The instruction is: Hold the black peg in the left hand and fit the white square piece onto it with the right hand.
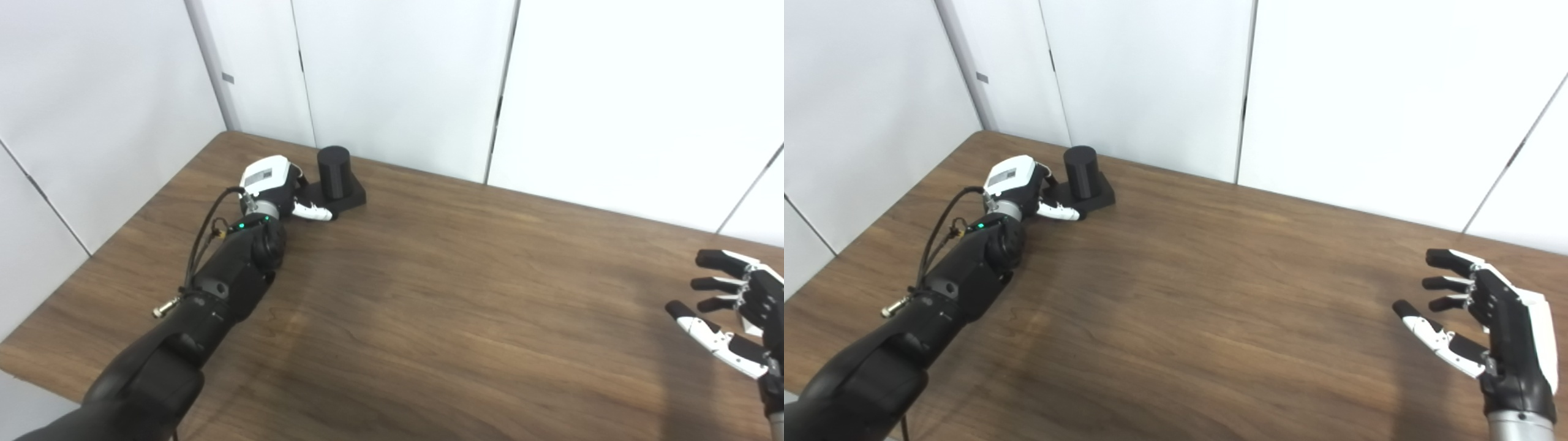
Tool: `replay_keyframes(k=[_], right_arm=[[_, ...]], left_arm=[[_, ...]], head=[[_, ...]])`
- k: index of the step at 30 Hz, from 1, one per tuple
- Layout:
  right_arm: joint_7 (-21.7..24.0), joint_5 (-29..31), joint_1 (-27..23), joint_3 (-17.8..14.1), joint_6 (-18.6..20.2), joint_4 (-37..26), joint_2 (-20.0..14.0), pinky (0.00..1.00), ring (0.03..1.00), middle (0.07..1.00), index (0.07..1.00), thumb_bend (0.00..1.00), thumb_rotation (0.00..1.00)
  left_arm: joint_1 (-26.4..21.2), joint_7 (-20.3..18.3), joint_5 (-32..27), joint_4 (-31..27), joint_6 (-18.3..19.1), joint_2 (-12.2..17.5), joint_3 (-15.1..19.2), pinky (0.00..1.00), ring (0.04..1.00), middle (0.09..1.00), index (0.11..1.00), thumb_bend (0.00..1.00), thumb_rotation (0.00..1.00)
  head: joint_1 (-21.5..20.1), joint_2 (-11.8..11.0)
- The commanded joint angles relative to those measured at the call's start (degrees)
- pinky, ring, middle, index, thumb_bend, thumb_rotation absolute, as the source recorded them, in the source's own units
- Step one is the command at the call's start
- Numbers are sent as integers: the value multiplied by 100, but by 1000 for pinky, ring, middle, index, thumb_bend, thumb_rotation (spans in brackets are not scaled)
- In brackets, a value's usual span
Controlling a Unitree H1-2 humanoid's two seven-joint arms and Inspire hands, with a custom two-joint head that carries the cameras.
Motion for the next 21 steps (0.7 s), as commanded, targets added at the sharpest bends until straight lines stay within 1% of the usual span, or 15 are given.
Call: replay_keyframes(k=[1,4,8,9,11,13,14,17,20,21], right_arm=[[-63,-7,-149,-43,-248,-179,-65,472,614,717,688,413,0],[-64,-6,-146,-48,-262,-165,-68,472,612,714,684,410,0],[-70,0,-148,-53,-205,-193,-37,473,611,711,687,410,0],[-85,4,-157,-55,-256,-158,-34,470,610,710,687,410,0],[-114,12,-176,-56,-364,-74,-32,464,604,708,681,413,0],[-140,17,-190,-51,-468,10,-34,458,601,707,677,416,0],[-146,11,-193,-48,-490,31,-34,458,602,708,678,418,0],[-106,127,-215,-51,-490,85,-8,481,612,717,680,409,0],[-123,137,-230,-39,-583,165,-7,500,612,720,676,406,0],[-144,113,-229,-38,-616,188,-7,502,611,719,676,406,0]], left_arm=[[12,-167,-66,-96,-235,68,-97,843,937,879,482,521,67],[63,-180,-159,-134,-467,77,-96,765,897,857,480,522,63],[88,-387,-249,-194,-684,138,-172,806,890,861,480,524,66],[94,-524,-312,-236,-773,163,-198,805,892,867,480,524,66],[101,-725,-380,-303,-965,204,-274,855,920,883,482,524,65],[116,-858,-413,-381,-1238,238,-389,883,922,884,484,524,63],[128,-873,-417,-411,-1352,237,-431,900,924,884,485,524,63],[203,-804,-398,-500,-1753,178,-538,906,917,873,486,523,64],[282,-861,-385,-646,-2025,141,-634,929,927,875,487,523,66],[313,-906,-407,-713,-2179,129,-683,931,929,876,487,523,67]], head=[[10,18],[16,23],[-25,38],[-62,46],[-105,56],[-152,57],[-152,57],[-239,65],[-336,76],[-389,84]])
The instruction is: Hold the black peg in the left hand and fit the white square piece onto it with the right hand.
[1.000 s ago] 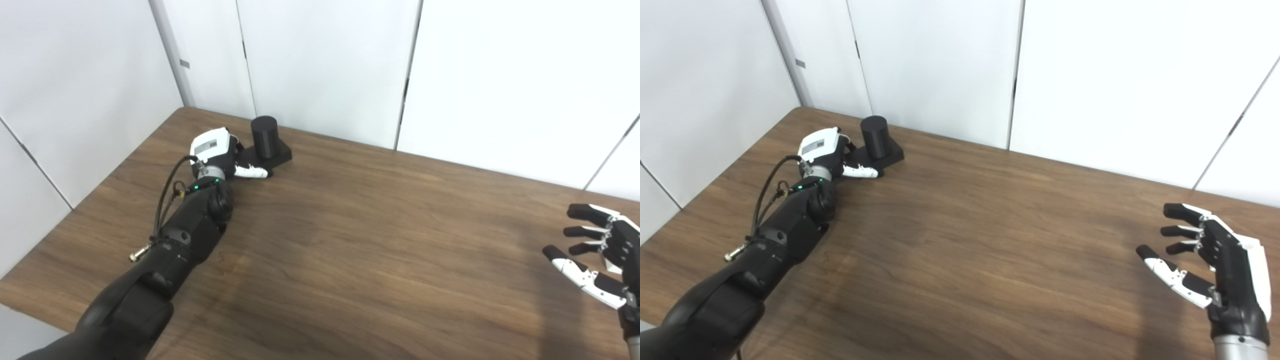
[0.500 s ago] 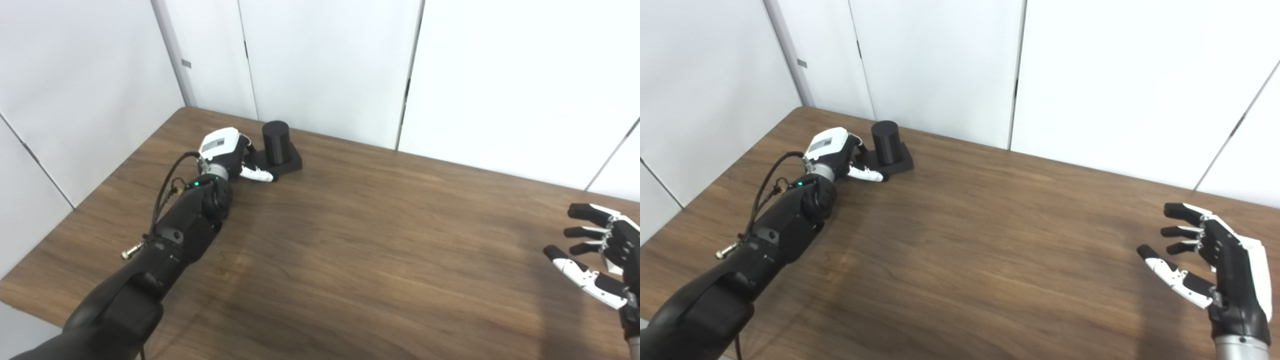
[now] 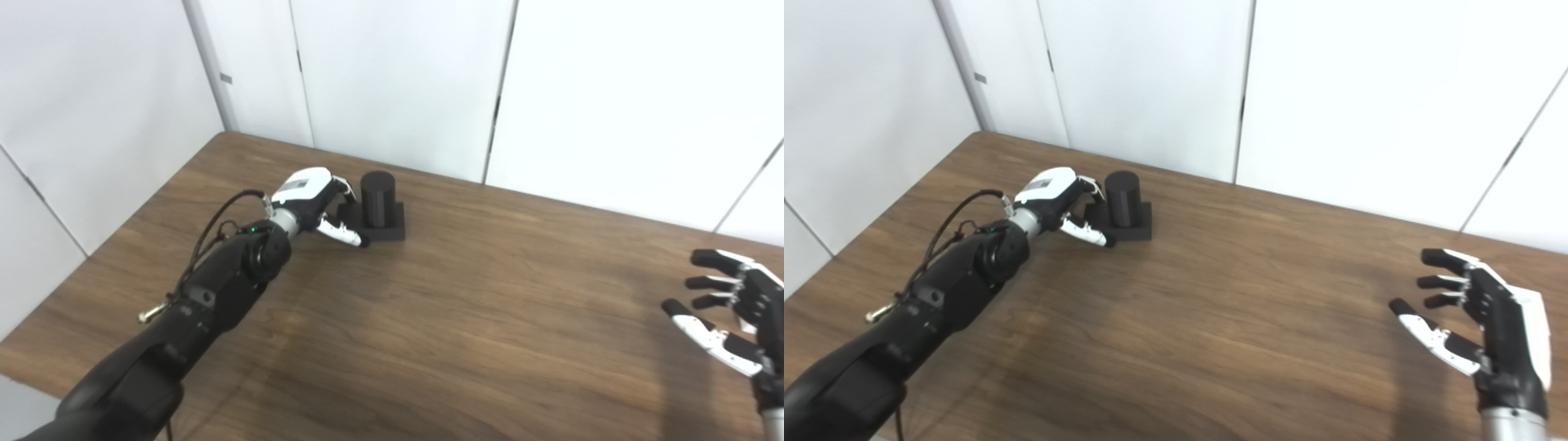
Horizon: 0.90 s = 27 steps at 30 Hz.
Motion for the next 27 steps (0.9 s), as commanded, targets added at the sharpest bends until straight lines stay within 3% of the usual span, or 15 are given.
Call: replay_keyframes(k=[1,15,27], right_arm=[[-118,-3,-195,-43,-354,-93,-20,503,609,715,674,413,0],[-340,-288,-189,-13,-886,324,-50,498,609,718,688,470,0],[-375,-338,-232,19,-934,382,43,498,608,710,694,477,1]], left_arm=[[94,-225,24,-185,-477,-82,-242,944,933,879,487,523,67],[274,-652,327,-884,-1497,-299,-1008,900,923,870,490,521,77],[328,-1077,464,-1167,-1964,-560,-1757,883,905,855,491,520,80]], head=[[-34,15],[-696,192],[-1225,280]])
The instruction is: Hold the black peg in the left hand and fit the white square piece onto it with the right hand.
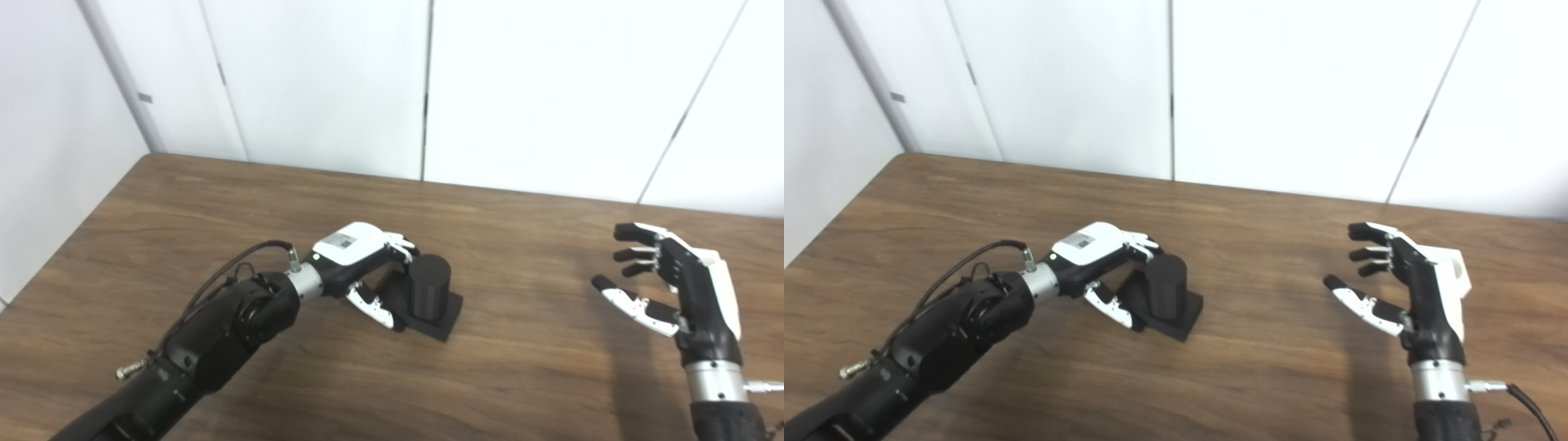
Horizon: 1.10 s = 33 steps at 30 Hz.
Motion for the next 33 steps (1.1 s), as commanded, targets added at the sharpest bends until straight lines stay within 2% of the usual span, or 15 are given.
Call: replay_keyframes(k=[1,3,4,5,7,12,14,17,20,24,28,33], right_arm=[[-93,35,-194,-12,-273,-94,1,500,609,712,694,479,0],[-97,46,-189,5,-320,-90,18,500,608,713,695,481,0],[-94,59,-190,17,-382,-66,15,492,606,713,694,482,0],[-95,54,-192,35,-424,-46,20,488,605,713,694,483,0],[-99,24,-198,69,-483,-12,36,488,605,712,692,490,29],[-41,-95,-263,119,-250,-151,69,487,601,716,696,531,18],[250,-348,-347,212,19,-262,-205,507,631,745,724,558,38],[675,-1114,-505,413,441,-415,-732,542,669,777,747,634,75],[1009,-1732,-683,532,833,-583,-1141,617,745,808,763,695,59],[1885,-2657,-1080,744,1502,-843,-1880,636,799,864,812,754,73],[2540,-3351,-1515,902,1753,-779,-2510,659,836,889,814,844,108],[3028,-3793,-1960,1027,1824,-524,-2913,760,889,906,823,870,123]], left_arm=[[168,-566,391,13,-231,-125,-475,879,904,858,492,519,81],[163,-661,437,-5,-223,-135,-587,876,898,858,492,519,83],[164,-714,452,-2,-206,-147,-644,887,901,863,493,518,83],[174,-745,433,19,-213,-158,-681,889,903,865,493,518,83],[203,-710,386,84,-266,-163,-705,881,903,861,493,520,81],[191,-615,474,265,-528,-88,-755,870,889,850,492,521,76],[159,-779,495,184,-486,2,-787,864,885,857,492,522,73],[105,-887,586,130,-477,100,-876,851,883,861,493,522,72],[93,-813,700,184,-530,153,-943,857,883,859,493,522,72],[122,-739,722,219,-630,199,-953,854,874,854,493,523,70],[174,-646,647,222,-746,241,-896,847,866,843,492,523,66],[178,-579,583,357,-864,285,-864,850,865,843,492,523,66]], head=[[-137,25],[-502,26],[-502,26],[-761,13],[-1010,-4],[-1709,-85],[-1882,-131],[-2140,-226],[-2424,-352],[-2719,-546],[-2962,-690],[-3265,-826]])
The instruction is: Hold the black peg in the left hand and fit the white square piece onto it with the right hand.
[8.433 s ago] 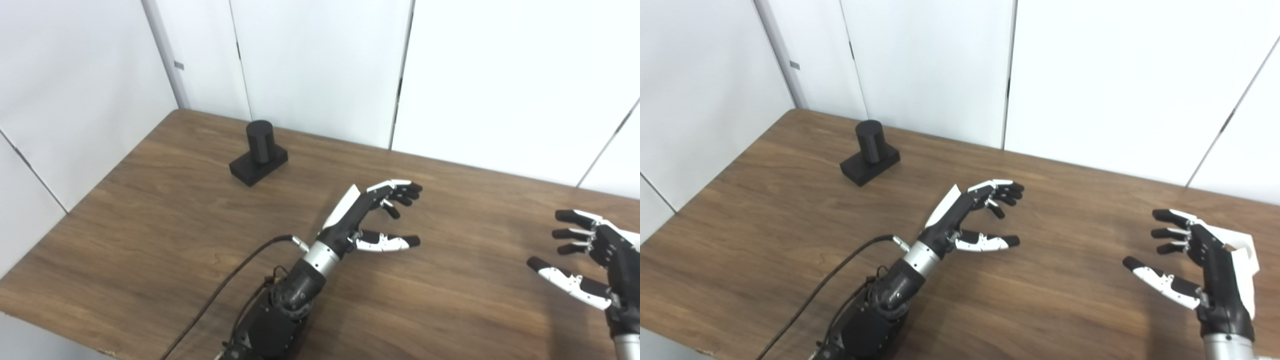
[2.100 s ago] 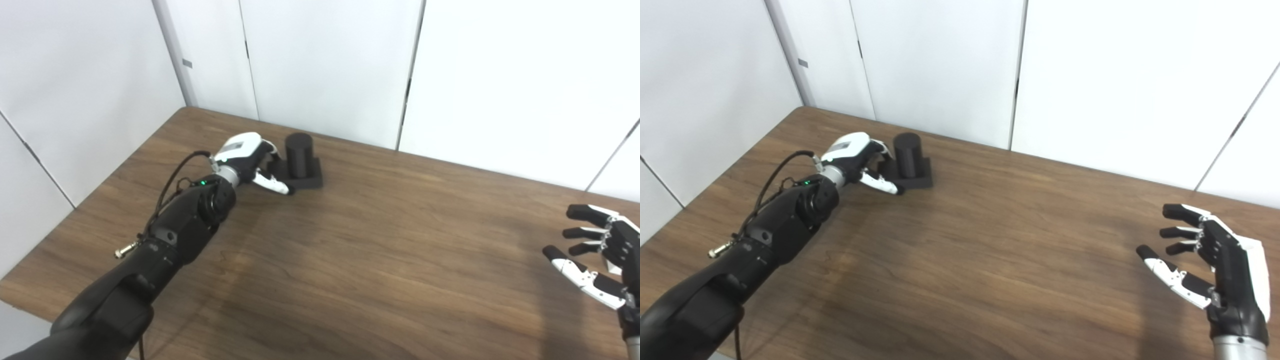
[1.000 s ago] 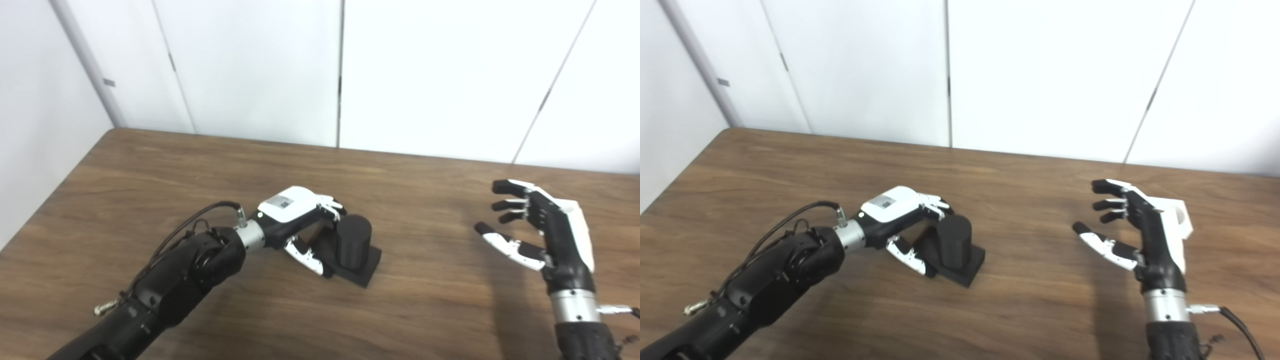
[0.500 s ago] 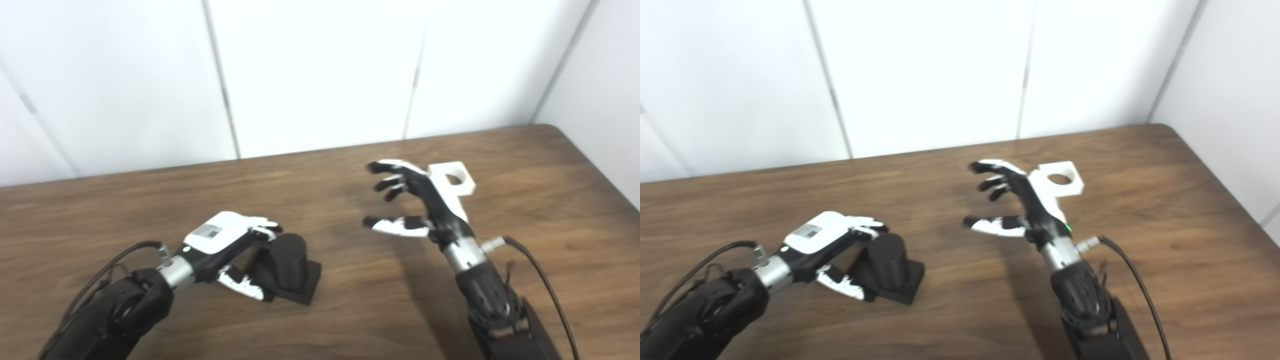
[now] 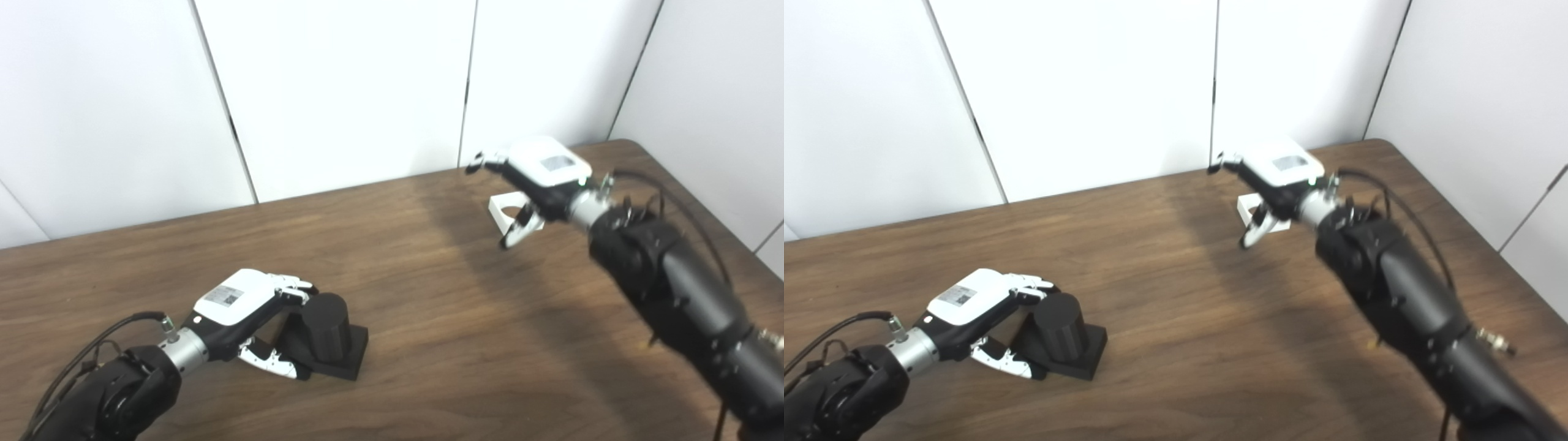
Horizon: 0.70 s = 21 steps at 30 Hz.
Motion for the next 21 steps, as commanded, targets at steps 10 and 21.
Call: replay_keyframes(k=[10,21], right_arm=[[824,-759,-791,148,412,321,-265,948,985,963,873,874,153],[1055,-858,-1183,368,229,1153,-303,870,930,932,855,938,106]], left_arm=[[348,-193,428,702,-446,284,-453,871,901,863,493,523,69],[216,198,358,923,-447,384,-812,891,914,877,494,522,74]], head=[[-262,-136],[-302,-154]])
